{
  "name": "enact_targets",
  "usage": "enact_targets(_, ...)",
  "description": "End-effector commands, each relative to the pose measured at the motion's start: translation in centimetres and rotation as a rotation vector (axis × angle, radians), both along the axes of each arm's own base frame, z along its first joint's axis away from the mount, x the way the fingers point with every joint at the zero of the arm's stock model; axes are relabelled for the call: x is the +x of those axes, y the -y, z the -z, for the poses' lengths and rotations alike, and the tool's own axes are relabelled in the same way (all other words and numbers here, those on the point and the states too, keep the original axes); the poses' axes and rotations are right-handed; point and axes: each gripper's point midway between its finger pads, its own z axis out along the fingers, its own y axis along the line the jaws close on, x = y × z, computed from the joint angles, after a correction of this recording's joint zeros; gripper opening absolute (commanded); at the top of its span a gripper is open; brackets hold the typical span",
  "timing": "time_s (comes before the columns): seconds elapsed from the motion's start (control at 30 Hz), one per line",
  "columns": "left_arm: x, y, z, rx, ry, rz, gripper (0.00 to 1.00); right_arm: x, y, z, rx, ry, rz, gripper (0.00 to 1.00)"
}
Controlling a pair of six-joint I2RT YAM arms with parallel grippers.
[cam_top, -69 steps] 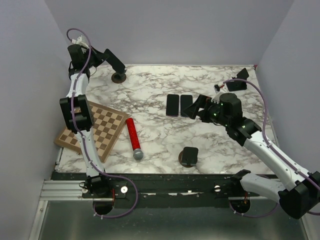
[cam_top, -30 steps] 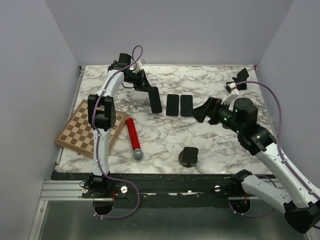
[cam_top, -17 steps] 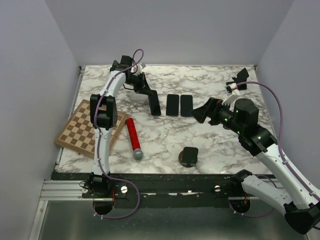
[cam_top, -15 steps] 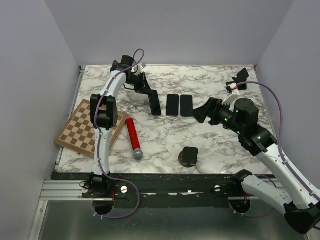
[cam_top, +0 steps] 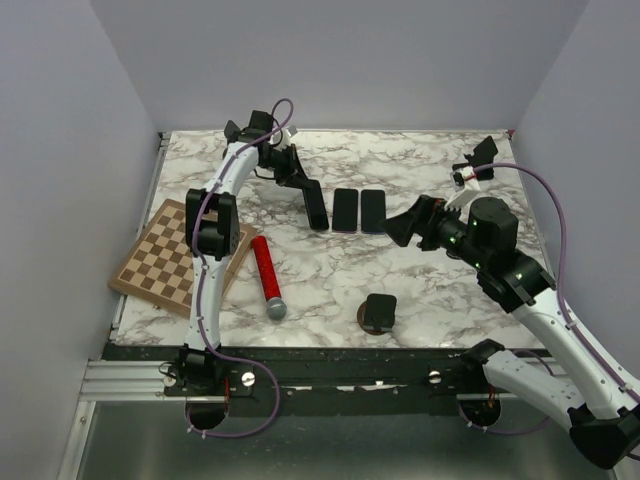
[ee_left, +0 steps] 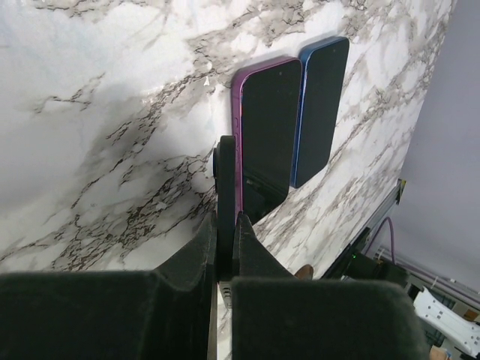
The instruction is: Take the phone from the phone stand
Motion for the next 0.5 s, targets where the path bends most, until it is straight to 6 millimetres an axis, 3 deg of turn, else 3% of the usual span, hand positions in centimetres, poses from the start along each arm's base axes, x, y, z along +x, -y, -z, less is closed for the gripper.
enact_targets(0.0,1.44,0.45,0.52,0.017,0.031,-0.026,0.11,-0.03,0.36,0.11,-0.001,0.015,0.014,1.00)
enact_targets(0.47,1.82,1.08,0.39,0.005,0.029,-0.025,0.30,-0.02,0.76,-0.67,-0.004,0.047,0.027,1.00)
